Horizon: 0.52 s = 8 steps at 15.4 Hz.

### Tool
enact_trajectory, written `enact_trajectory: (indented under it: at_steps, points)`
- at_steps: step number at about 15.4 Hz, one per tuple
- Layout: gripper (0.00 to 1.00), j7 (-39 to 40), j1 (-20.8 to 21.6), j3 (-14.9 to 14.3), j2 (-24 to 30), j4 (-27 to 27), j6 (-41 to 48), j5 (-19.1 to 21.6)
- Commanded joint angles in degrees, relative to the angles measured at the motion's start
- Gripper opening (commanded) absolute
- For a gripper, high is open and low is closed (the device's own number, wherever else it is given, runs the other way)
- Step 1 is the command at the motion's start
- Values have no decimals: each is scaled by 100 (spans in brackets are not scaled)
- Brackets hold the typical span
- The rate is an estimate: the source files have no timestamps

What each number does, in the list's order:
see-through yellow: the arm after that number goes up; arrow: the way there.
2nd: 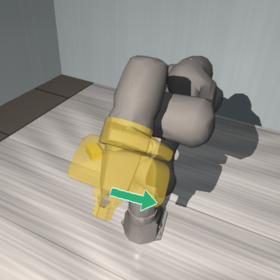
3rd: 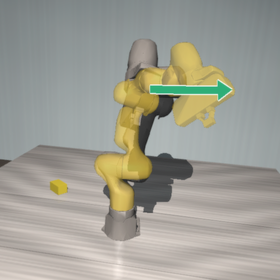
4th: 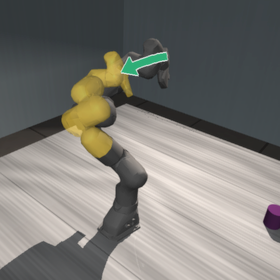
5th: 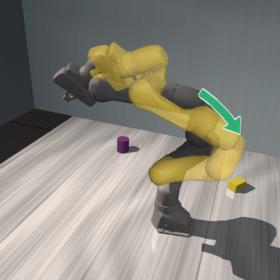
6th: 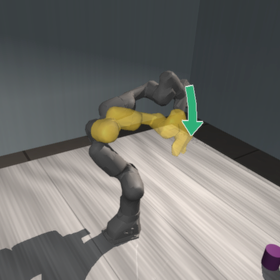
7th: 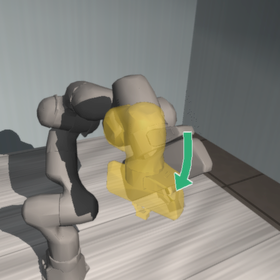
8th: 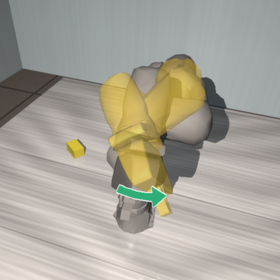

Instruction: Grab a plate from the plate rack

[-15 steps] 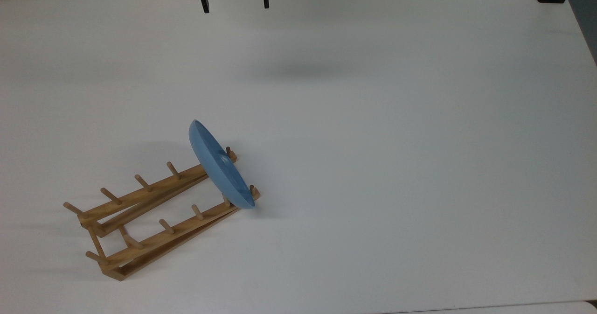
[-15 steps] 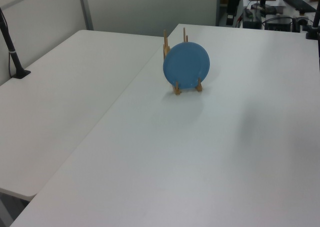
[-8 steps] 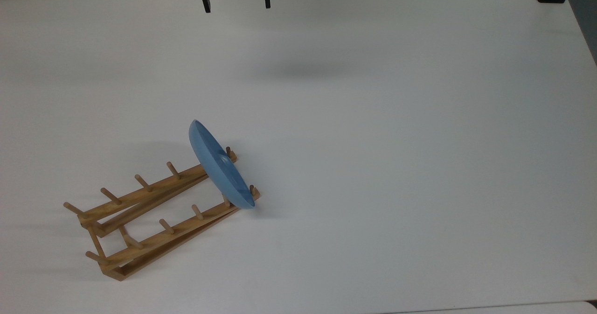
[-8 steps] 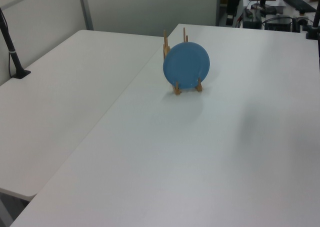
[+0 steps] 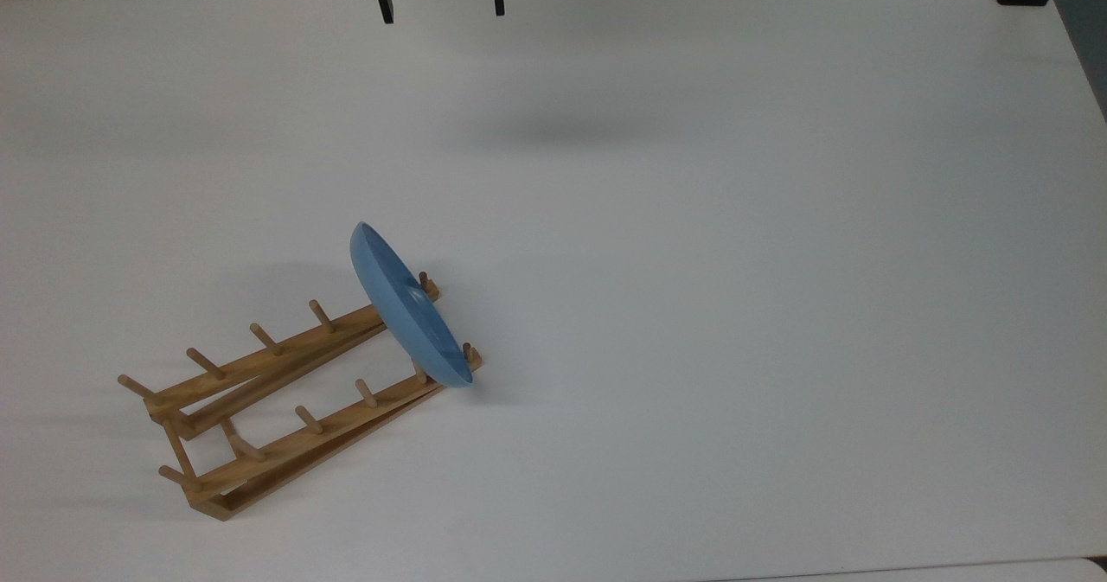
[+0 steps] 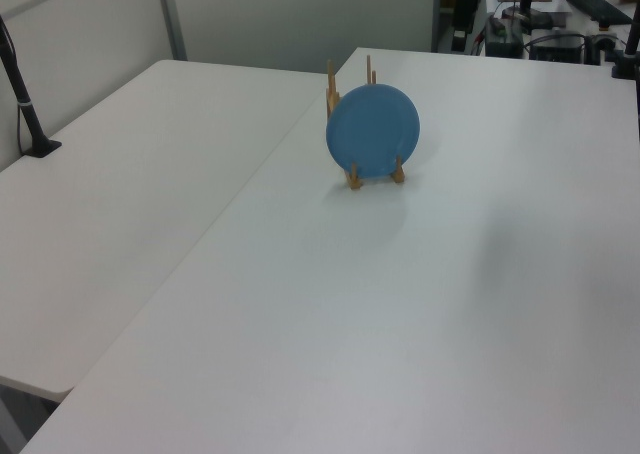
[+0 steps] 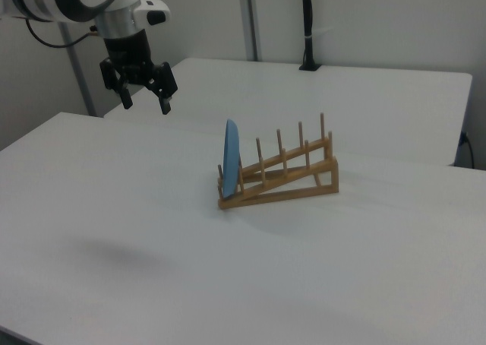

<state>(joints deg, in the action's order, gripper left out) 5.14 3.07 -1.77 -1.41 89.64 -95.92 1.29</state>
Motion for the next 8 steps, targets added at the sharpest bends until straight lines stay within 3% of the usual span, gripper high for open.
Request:
enact_trajectory:
  at_steps: [1,8]
  points:
    - [100,-57,88,-113,123,141,-111,134]
    - [100,-92,71,-113,123,141,-137,143]
